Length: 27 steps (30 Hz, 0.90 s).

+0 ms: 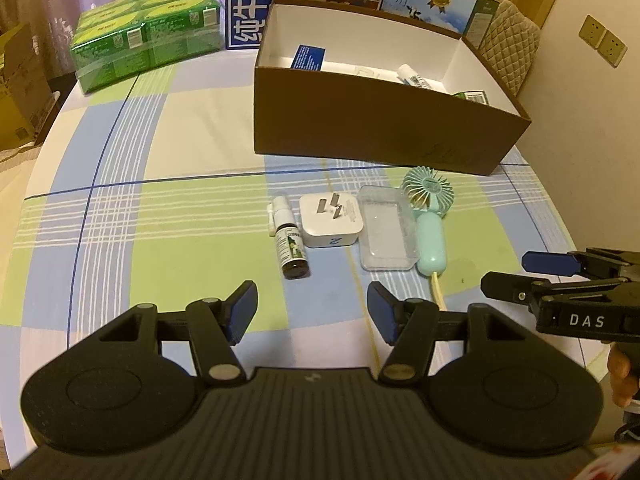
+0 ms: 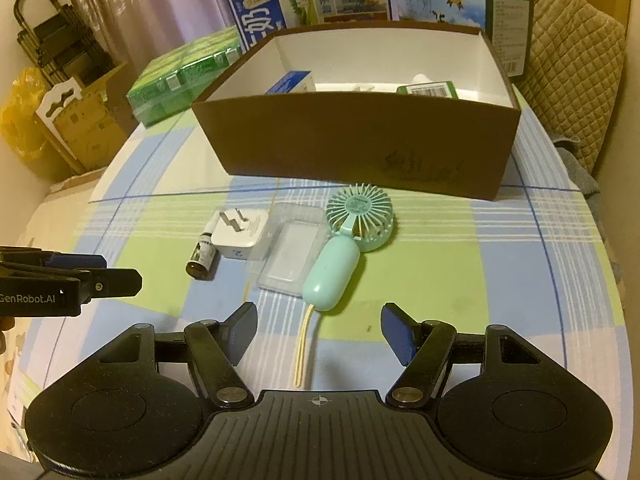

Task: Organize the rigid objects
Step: 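Withdraw both tools from the box back toward the remaining items, then grasp the spray bottle with the left tool while the right tool grasps the fan handle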

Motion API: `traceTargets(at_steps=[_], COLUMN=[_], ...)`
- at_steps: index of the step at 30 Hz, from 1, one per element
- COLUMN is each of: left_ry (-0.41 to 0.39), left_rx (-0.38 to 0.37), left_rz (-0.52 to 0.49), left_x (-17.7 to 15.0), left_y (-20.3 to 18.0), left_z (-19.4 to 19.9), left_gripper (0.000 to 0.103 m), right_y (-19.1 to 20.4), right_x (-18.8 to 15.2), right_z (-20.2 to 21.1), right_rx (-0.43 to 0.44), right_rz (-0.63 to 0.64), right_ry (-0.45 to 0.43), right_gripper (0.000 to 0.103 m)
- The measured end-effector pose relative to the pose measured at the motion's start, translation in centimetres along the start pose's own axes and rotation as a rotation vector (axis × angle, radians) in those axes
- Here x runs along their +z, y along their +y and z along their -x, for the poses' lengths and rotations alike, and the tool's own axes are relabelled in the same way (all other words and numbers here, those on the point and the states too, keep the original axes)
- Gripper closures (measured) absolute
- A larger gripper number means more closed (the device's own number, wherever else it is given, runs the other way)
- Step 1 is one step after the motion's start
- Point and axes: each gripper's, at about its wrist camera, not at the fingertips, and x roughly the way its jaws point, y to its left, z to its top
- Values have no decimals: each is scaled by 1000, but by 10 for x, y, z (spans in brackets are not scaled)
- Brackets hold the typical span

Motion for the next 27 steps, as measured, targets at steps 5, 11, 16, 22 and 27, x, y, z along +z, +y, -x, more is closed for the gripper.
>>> traceTargets(at_steps=[5,11,16,22,27], left_ry=[10,18,30,35,42], left_rx=[15,23,27,28,26], left_rz=[12,18,20,13,5], left_x=[-1,-1,2,7,12], left_y=[6,11,13,15,15], left_z=[-6,-12,-20,-29,-42], left_gripper=[47,47,47,48,50], right_y=[2,-1,-2,1,3], right_x=[2,5,9,16,21], right_z=[-10,-21,-30,-36,-44], right_rx=[-5,-15,-19,-9,-7], right_rz=[1,-6,-12,0,4], right_ry=[10,21,30,19,24], right_gripper=[37,38,38,38,38])
